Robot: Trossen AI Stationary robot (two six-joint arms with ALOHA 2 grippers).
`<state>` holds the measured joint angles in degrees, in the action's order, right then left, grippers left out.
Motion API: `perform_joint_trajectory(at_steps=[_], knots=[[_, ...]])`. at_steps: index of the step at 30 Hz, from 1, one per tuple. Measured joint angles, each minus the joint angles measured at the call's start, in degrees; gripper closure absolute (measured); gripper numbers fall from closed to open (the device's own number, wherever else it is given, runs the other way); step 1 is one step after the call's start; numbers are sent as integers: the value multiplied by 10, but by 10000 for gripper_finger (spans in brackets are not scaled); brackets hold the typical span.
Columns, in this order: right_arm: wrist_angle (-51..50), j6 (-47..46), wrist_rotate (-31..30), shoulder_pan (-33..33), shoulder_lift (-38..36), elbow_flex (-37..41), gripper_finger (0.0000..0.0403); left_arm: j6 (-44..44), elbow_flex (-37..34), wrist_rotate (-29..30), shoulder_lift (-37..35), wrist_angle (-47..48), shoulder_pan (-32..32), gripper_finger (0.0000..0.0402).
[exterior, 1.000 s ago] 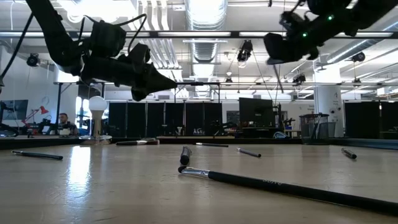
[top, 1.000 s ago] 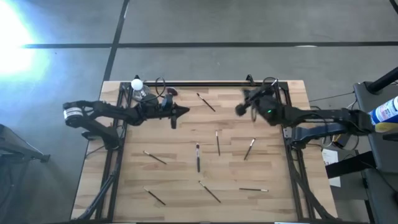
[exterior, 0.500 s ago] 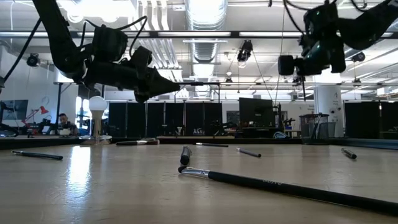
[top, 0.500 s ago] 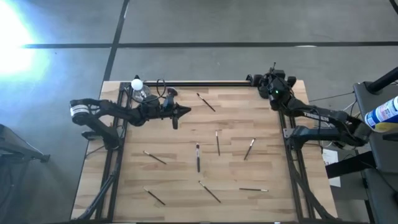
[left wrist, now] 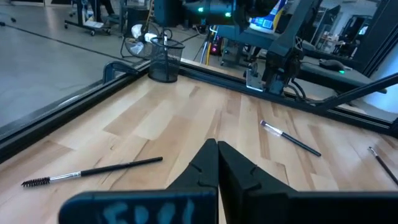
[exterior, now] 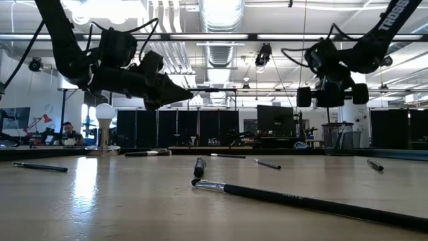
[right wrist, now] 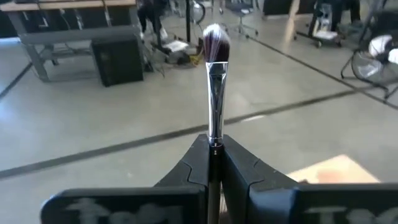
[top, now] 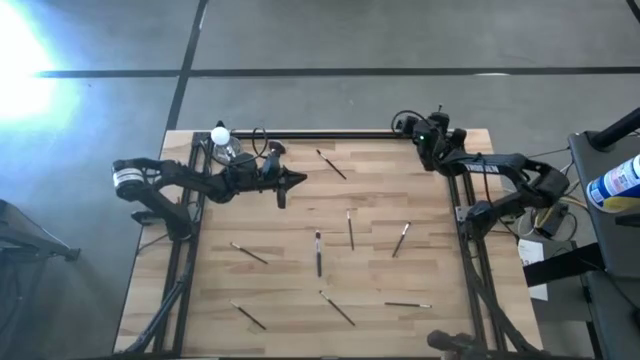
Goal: Put items in baskets/containers
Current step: Put the foundation brush into the mesh organizer, then put the brow brush into the mesh organizer
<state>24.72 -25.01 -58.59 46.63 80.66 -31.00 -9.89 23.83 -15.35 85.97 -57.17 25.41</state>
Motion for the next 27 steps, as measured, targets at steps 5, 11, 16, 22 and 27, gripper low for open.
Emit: perform_joint_trajectory(at_steps=[5,11,16,22,27], knots=[[-34,-51,0,5,28,-4,389,2,-8,0,0,0,0,401],[-36,-90,1,6,47,-4,376,1,-8,0,0,-2,0,401],[-51,-95,4,5,46,-4,337,-2,-8,0,0,0,0,401],[-69,-90,19,5,19,-4,303,-3,-8,0,0,0,0,401],[-102,-79,54,5,-22,-4,281,-5,-8,0,0,0,0,401]])
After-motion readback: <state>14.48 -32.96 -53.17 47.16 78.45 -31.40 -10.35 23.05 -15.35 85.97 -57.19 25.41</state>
